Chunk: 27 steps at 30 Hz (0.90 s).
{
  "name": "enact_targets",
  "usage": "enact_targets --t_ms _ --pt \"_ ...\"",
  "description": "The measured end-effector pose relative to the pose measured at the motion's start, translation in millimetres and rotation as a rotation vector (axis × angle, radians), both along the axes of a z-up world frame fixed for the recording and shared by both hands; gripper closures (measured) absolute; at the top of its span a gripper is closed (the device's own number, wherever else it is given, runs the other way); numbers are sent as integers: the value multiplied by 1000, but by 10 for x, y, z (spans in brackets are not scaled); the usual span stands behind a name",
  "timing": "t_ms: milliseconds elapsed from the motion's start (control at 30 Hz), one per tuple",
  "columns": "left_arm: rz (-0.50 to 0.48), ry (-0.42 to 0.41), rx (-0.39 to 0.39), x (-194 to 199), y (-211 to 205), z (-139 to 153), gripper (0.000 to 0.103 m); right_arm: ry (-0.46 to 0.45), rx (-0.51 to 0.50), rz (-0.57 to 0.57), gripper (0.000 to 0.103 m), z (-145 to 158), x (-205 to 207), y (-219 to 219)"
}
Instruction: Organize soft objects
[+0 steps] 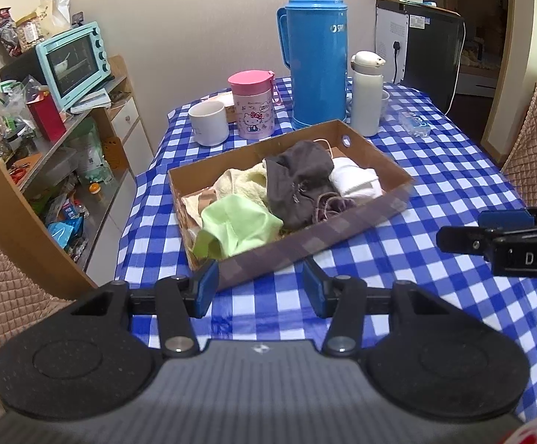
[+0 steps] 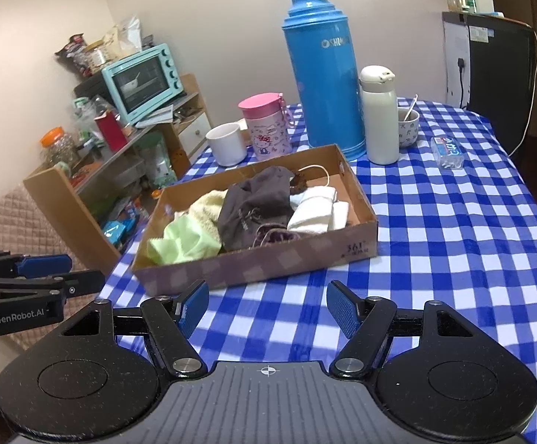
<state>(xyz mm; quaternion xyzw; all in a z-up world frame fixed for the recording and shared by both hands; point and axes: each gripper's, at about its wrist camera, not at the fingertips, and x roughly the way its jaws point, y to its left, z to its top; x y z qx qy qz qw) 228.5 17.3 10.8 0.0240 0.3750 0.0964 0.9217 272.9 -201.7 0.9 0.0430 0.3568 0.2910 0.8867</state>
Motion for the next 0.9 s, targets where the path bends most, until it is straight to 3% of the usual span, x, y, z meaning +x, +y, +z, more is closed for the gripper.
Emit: enact_targets --t_ms 433,900 --pt "39 8 -25 -606 -361 49 56 20 -12 39 33 59 -580 -262" --pt "-63 25 -63 -1109 -432 114 56 42 -39 -38 33 98 -1239 -360"
